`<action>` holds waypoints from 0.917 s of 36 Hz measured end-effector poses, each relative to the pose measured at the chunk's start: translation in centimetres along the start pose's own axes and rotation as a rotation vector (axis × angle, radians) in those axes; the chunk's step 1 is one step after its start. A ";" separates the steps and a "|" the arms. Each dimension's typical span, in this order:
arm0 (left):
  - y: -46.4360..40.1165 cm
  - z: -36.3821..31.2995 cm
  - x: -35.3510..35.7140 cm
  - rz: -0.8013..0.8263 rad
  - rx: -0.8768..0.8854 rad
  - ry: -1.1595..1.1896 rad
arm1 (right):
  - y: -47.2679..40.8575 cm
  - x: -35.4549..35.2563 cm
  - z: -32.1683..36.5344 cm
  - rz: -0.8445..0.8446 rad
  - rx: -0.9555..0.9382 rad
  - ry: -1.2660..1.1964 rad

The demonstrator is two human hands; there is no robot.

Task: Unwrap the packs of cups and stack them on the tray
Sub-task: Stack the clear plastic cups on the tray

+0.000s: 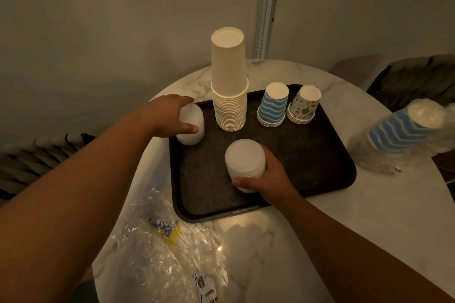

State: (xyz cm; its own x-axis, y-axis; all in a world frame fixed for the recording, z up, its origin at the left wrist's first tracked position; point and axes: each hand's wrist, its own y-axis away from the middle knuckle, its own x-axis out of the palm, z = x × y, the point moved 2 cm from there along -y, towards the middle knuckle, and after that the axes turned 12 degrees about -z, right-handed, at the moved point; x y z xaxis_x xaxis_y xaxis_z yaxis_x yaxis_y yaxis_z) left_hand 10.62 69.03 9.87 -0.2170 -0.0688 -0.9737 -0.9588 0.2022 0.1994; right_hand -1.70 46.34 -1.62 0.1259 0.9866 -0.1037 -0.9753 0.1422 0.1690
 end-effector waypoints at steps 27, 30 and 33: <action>6.2 -10.8 2.1 0.002 0.329 0.169 | 0.2 -0.2 0.3 0.001 -0.012 0.084; 6.4 -10.7 1.8 -0.030 0.311 0.201 | 0.3 -0.2 0.4 -0.003 -0.013 0.055; 6.7 -10.3 1.0 -0.073 0.304 0.218 | 0.3 -0.2 0.1 0.021 -0.019 -0.007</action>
State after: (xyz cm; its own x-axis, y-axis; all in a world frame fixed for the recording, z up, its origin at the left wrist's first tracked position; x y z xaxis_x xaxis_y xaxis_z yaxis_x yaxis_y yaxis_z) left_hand 2.10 60.28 11.34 -0.2149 -0.2932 -0.9316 -0.8822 0.4674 0.0565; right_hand -1.97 46.17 -1.42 0.1066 0.9899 -0.0935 -0.9811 0.1200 0.1520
